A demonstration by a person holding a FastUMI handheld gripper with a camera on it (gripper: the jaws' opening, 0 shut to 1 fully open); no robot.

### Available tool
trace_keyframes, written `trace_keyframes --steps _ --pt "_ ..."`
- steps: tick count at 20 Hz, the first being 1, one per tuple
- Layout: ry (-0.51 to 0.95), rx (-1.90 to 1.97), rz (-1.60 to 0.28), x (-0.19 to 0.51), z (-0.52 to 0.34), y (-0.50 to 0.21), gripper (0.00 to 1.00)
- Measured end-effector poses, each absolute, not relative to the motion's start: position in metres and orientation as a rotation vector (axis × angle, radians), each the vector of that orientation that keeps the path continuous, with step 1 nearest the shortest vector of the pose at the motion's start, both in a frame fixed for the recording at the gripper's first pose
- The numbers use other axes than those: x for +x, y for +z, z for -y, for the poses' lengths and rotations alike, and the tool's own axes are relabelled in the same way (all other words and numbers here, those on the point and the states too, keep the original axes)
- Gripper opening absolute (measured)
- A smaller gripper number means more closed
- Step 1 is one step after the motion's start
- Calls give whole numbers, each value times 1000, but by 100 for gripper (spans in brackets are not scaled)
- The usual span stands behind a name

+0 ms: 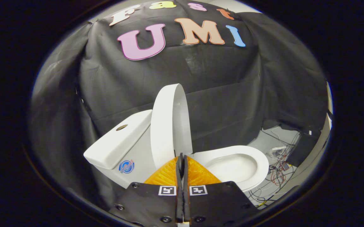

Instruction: Open the toilet lid.

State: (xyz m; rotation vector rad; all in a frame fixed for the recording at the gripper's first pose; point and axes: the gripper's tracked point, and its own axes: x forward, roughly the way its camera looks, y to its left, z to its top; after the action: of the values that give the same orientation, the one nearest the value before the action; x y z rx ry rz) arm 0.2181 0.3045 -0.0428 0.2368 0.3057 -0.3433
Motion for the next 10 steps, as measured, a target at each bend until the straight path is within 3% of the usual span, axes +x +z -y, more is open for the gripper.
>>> trace_keyframes --steps 10 --pt "-305 112 -292 236 -343 -40 1"
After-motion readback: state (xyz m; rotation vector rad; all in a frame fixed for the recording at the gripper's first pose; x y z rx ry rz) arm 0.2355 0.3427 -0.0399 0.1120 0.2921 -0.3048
